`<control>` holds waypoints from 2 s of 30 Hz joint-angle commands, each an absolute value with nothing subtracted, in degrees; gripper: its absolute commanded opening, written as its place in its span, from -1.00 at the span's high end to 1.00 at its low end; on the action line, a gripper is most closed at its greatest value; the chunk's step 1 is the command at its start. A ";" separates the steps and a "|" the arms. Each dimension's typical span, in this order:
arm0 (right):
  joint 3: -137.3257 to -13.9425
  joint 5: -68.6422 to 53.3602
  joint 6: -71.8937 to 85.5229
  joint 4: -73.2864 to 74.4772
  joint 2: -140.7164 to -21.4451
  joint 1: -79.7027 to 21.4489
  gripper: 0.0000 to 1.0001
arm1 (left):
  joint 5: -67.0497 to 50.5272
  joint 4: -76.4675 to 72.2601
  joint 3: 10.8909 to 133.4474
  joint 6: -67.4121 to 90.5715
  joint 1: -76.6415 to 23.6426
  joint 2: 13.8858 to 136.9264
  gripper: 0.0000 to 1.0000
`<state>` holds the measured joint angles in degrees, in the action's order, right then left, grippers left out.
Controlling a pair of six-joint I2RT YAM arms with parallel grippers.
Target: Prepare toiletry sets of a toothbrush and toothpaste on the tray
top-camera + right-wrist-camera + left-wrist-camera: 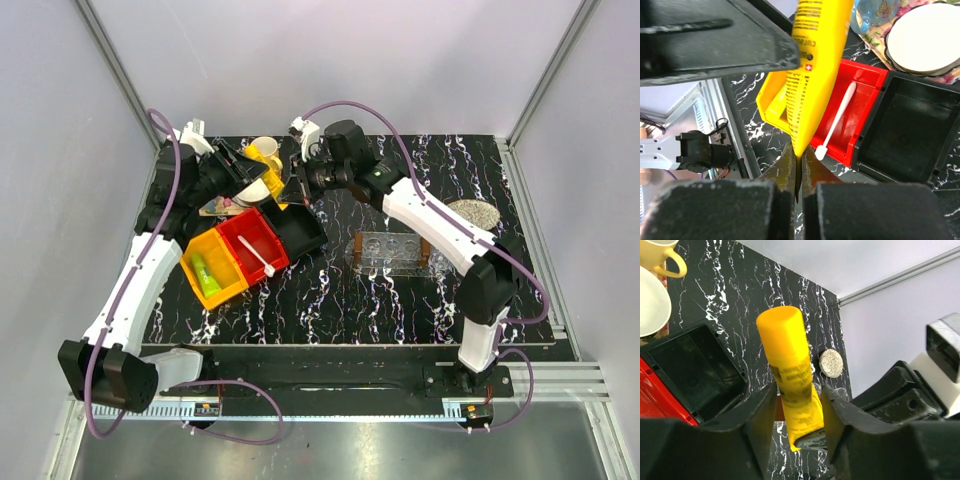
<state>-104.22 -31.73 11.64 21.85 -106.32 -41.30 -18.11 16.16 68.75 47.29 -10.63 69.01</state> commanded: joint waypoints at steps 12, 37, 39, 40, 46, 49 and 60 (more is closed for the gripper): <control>-104.41 -26.72 0.54 30.40 -97.65 -41.40 1.00 | -24.43 17.13 73.47 20.94 -10.81 66.27 -0.39; -111.18 -30.93 -22.59 62.57 -96.32 -41.40 1.00 | -34.99 45.17 80.95 -52.98 -20.47 59.32 -0.61; -112.23 -31.99 -22.68 63.80 -96.68 -41.40 1.00 | -32.97 45.18 80.60 -54.75 -21.70 59.50 -0.61; -112.32 -33.04 -22.76 63.98 -96.77 -41.40 1.00 | -32.26 45.18 80.60 -55.19 -22.84 59.76 -0.62; -112.50 -34.62 -22.76 65.48 -97.64 -41.40 1.00 | -24.62 42.19 79.19 -57.39 -28.55 61.61 -0.65; -112.59 -35.77 -22.68 66.18 -97.82 -41.31 1.00 | -20.75 41.84 79.10 -59.58 -31.01 63.01 -0.70; -112.32 -36.12 -22.15 66.18 -97.47 -41.40 1.00 | -15.65 42.19 76.64 -64.07 -35.15 65.04 -0.69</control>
<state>-110.13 -34.11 -22.04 66.43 -98.43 -41.25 -18.11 44.01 77.41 -61.41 -34.22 64.99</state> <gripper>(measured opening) 0.022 0.846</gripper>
